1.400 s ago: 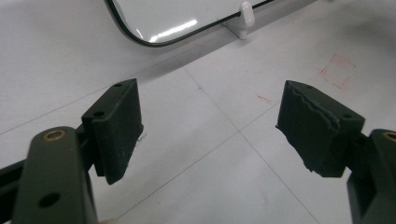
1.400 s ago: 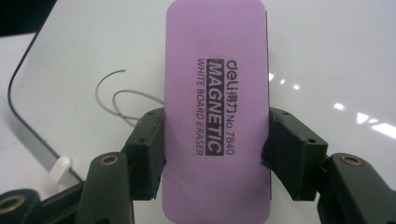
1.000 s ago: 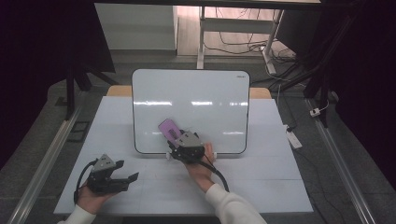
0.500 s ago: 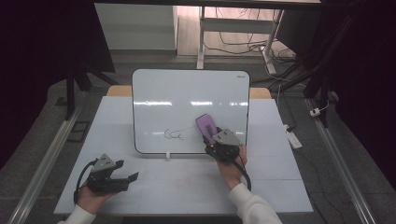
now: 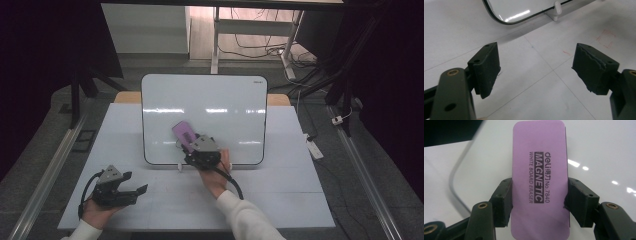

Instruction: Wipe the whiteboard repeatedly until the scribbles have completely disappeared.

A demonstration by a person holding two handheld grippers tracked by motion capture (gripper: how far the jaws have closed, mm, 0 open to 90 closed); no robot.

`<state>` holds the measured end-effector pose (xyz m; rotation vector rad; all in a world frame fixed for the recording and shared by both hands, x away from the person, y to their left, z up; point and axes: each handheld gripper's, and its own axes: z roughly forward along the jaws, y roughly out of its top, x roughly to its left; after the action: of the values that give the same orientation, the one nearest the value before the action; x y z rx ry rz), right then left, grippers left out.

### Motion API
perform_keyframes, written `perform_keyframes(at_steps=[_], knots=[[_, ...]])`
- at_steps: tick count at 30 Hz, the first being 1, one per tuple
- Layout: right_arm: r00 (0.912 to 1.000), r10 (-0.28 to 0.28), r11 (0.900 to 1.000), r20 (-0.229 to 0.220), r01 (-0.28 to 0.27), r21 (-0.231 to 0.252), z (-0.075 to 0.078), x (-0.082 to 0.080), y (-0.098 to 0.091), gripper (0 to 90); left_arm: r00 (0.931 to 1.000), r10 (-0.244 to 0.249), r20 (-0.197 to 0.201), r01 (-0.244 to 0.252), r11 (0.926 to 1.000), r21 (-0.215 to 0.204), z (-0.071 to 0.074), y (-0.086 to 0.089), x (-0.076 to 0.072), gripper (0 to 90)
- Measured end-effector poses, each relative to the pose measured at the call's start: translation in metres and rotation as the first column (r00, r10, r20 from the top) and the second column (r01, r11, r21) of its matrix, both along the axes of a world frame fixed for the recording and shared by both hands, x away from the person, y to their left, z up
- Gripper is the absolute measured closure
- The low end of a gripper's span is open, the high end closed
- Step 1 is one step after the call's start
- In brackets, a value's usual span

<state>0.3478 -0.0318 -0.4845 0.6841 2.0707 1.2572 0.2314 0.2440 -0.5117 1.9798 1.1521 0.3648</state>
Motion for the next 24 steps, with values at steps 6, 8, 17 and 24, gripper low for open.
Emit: perform_keyframes(at_steps=[6,8,17,24], knots=[[0.9989,0.046,0.9985,0.008,-0.046,-0.029,-0.008,-0.007,0.019,40.8,1.0,0.002,0.004,-0.002,1.0,-0.004,0.001,0.002,-0.001,22.3],[0.9996,0.027,0.9995,0.01,-0.027,-0.017,-0.005,-0.005,0.009,40.8,1.0,0.001,0.001,-0.001,1.0,-0.002,0.0,0.001,0.0,22.3],[0.9849,-0.171,0.9846,0.026,0.17,0.04,0.018,0.012,-0.078,40.8,1.0,0.002,-0.002,-0.002,1.0,0.001,0.0,-0.001,0.0,22.4],[0.9916,-0.129,0.9907,0.011,0.128,0.046,0.015,0.011,-0.055,40.8,1.0,0.0,-0.002,0.0,1.0,0.003,0.0,-0.002,0.0,22.3]])
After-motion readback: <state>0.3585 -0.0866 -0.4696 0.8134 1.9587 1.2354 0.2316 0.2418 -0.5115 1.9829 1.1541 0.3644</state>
